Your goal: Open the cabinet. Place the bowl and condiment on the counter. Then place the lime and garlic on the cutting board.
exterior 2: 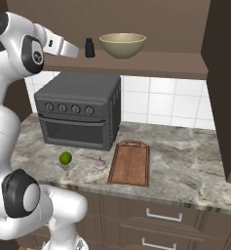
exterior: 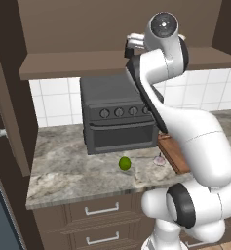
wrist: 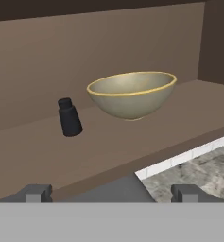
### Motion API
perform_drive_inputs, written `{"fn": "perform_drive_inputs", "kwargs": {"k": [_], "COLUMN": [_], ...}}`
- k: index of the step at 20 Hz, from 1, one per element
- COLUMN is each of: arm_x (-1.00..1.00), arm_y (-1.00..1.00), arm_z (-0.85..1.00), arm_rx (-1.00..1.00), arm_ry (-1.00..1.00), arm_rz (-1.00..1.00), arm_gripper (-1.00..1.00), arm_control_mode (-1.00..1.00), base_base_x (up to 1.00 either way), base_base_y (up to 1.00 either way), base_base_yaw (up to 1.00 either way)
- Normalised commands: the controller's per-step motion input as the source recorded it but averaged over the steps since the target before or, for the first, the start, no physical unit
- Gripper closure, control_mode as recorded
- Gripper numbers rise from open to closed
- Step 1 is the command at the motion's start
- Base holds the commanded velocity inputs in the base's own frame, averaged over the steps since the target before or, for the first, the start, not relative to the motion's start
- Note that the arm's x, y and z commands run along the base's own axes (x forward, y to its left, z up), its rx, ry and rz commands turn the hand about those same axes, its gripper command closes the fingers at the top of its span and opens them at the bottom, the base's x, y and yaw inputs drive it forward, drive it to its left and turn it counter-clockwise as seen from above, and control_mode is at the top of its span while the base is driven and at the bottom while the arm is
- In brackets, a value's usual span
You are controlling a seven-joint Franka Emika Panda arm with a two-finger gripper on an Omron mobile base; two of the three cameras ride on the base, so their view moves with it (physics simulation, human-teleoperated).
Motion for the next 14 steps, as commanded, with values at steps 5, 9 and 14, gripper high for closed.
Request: {"fn": "perform_drive_inputs", "kwargs": {"k": [5, 9, 14], "arm_x": [0.09, 0.04, 0.23], "arm_y": [-0.09, 0.01, 0.06], "arm_z": [0.0, 0.0, 0.0], "arm_rx": [0.01, 0.0, 0.0], "arm_ry": [0.0, 0.0, 0.0], "arm_rz": [0.01, 0.0, 0.0], "arm_gripper": [-1.0, -1.0, -1.0], "arm_control_mode": [-1.0, -1.0, -1.0], "base_base_x": [0.0, 0.0, 0.0], "base_base_y": [0.0, 0.0, 0.0], "base_base_yaw": [0.0, 0.0, 0.0]}}
